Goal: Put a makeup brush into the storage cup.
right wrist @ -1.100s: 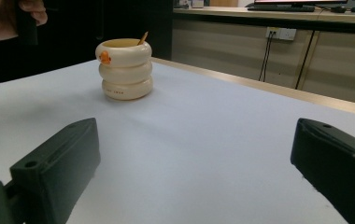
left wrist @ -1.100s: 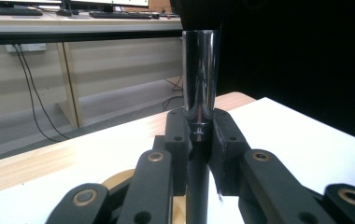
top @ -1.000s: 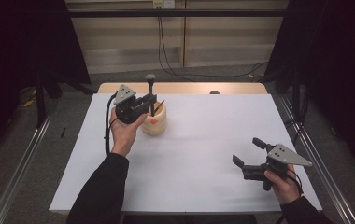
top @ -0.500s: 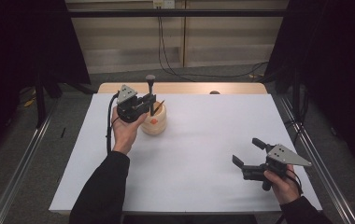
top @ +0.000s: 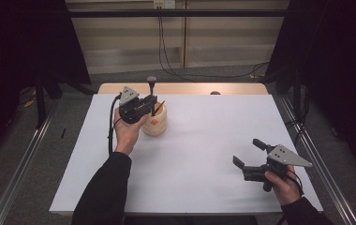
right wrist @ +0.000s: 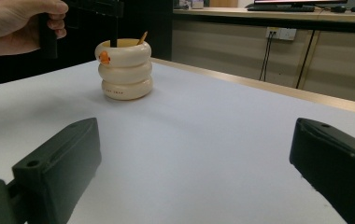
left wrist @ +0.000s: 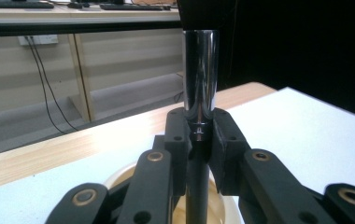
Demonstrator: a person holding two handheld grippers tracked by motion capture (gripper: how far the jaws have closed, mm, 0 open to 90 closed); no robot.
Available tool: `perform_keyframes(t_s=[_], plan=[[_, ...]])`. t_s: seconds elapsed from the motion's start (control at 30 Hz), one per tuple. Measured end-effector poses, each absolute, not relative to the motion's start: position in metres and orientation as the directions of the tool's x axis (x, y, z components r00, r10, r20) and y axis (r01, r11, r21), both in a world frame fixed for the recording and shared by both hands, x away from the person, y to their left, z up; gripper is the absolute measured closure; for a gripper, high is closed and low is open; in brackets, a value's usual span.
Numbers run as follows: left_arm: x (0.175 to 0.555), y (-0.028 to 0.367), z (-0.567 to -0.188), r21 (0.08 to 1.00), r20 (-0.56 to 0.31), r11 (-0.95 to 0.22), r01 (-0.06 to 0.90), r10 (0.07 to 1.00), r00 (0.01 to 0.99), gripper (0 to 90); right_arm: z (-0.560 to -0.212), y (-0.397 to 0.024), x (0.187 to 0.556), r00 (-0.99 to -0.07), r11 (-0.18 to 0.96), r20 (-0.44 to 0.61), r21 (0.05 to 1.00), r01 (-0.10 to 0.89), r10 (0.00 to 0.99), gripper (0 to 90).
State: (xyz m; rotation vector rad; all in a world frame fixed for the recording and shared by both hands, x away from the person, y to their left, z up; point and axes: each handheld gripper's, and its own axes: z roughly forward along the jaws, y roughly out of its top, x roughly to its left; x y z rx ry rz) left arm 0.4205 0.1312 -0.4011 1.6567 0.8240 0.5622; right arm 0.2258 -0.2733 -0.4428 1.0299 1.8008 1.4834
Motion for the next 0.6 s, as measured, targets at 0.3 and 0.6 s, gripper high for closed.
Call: perform_keyframes(t_s=[0.3,0.6], plan=[[0.421,0.134,-0.414,0.964,-0.094,-0.091,0.25,0.764,0.639,78.9,-0.443,-0.273,0.226,-0.532,0.082,0.039,0.976,0.202,0.846,1.3],[0.42,0.137,-0.426,0.954,-0.106,-0.1,0.284,0.77,0.629,78.6,-0.443,-0.273,0.226,-0.537,0.09,0.033,0.976,0.2,0.843,1.4]])
